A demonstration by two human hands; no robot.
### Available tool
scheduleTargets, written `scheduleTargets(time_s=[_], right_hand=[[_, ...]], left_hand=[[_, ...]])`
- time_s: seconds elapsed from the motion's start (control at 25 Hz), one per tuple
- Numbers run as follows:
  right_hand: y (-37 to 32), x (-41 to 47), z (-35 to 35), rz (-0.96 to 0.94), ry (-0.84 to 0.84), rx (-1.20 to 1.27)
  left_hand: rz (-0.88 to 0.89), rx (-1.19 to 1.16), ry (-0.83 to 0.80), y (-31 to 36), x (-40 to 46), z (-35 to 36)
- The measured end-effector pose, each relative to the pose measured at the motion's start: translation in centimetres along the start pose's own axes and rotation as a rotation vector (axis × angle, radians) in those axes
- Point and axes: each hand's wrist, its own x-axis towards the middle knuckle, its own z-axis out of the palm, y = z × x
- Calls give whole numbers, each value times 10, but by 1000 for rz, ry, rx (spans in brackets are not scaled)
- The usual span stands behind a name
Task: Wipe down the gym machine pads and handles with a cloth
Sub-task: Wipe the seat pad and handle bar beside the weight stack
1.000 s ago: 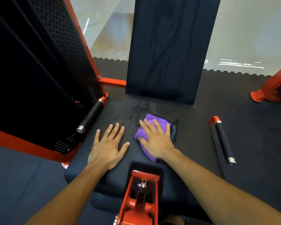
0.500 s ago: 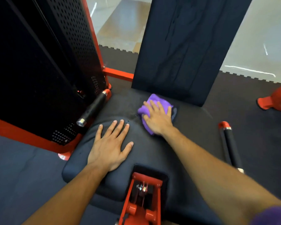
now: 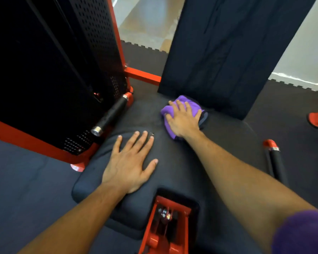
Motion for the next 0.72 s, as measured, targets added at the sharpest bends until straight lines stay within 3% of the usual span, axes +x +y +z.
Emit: scheduleTargets(time_s=[0.16,0.36,0.48,0.72], right_hand=[[-5,2,-9,2,-29,-9],[-5,-144,-8,-166,-127,-82],[-4,-208,-9,-211,-100,-118],[-52,-200,-2,-307,-53,-80]], left_hand=[[-16,-39,-27,3,-3,-8],[-27,-54,-75,7,-7,-26],[-53,-95,-41,0,-32,-33],[-41,-81,55,-42,-57,-22]])
